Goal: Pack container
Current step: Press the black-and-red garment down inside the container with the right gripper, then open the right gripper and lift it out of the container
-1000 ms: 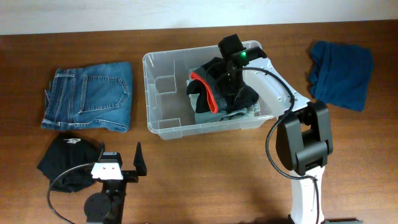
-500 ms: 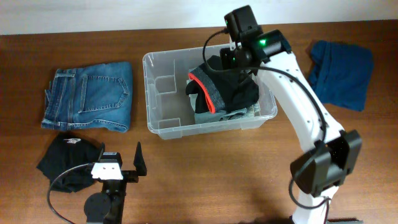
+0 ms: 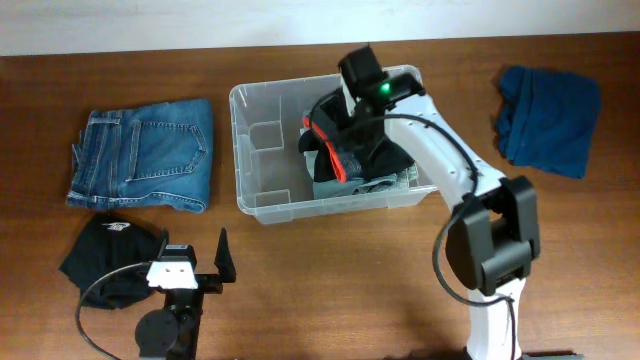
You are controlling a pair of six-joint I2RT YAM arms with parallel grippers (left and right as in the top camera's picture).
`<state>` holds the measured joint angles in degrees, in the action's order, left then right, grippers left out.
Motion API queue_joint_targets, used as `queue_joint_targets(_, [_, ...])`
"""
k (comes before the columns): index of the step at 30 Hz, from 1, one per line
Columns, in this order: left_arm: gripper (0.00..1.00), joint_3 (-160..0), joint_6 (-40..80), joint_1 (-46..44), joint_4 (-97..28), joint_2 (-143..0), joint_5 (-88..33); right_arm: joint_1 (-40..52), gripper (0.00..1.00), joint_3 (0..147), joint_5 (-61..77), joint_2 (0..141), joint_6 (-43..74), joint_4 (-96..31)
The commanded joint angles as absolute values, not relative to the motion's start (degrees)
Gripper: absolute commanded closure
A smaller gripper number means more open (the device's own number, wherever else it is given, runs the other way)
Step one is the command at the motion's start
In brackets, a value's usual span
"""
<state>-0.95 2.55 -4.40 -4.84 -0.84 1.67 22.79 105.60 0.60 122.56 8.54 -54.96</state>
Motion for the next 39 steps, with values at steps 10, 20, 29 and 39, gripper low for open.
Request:
queue_joint_targets(10, [0.01, -0.5, 1.7, -4.2, -4.7, -0.4, 1.2, 22.9, 0.89, 99.9, 1.3, 124.8, 7.9, -53.7])
queue_joint_targets(20, [0.01, -0.5, 1.7, -4.2, -4.7, -0.4, 1.2, 22.8, 0.78, 104.9, 0.3, 115.0, 7.7, -58.1])
queue_joint_targets(29, [0.01, -0.5, 1.7, -4.2, -4.7, -0.4, 1.2, 22.7, 0.96, 104.8, -4.7, 113.5, 8.4, -64.9])
queue_joint_targets(39, [0.01, -0.5, 1.7, -4.2, -4.7, -0.4, 1.2, 22.8, 0.96, 104.3, -5.2, 113.6, 11.3, -72.4])
